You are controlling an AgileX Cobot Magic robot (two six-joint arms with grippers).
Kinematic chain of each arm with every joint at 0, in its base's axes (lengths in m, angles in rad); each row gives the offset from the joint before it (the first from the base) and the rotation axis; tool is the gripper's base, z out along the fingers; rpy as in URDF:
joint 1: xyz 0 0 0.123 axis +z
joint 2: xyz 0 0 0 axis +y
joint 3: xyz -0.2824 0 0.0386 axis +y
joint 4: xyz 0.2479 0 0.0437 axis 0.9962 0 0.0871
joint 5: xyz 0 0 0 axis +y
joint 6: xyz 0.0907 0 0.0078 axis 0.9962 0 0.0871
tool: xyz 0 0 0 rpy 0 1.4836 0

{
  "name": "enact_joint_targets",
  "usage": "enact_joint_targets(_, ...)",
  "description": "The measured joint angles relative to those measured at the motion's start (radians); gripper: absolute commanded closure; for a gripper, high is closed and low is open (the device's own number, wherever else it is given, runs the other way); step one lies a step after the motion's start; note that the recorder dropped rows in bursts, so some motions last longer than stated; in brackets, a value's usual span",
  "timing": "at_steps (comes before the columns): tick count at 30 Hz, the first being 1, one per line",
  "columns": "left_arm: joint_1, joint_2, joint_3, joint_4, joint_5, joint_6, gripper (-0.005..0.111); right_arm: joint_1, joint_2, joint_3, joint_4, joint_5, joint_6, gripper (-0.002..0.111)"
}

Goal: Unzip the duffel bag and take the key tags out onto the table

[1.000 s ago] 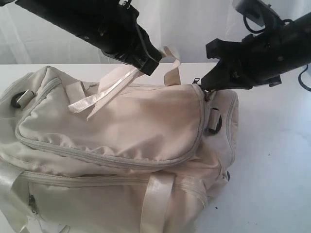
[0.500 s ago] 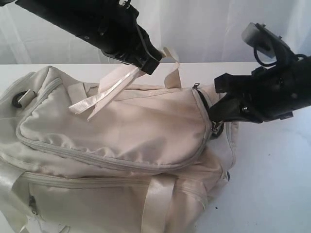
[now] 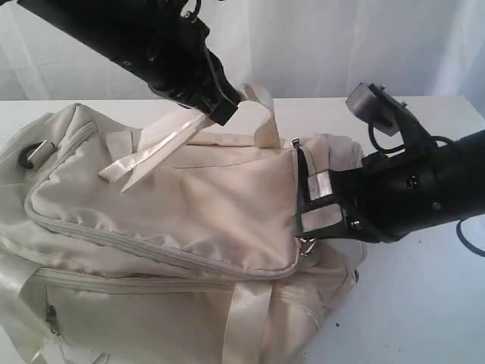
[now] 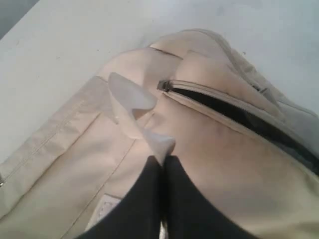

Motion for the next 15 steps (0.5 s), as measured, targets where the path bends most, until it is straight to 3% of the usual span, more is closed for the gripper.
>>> enact_joint_targets(15, 0.047, 0.004, -0.124, 0.094, 0.084, -0.057, 0.107, 0.169, 0.0, 0.0, 0.041, -0.08, -0.006, 0.108)
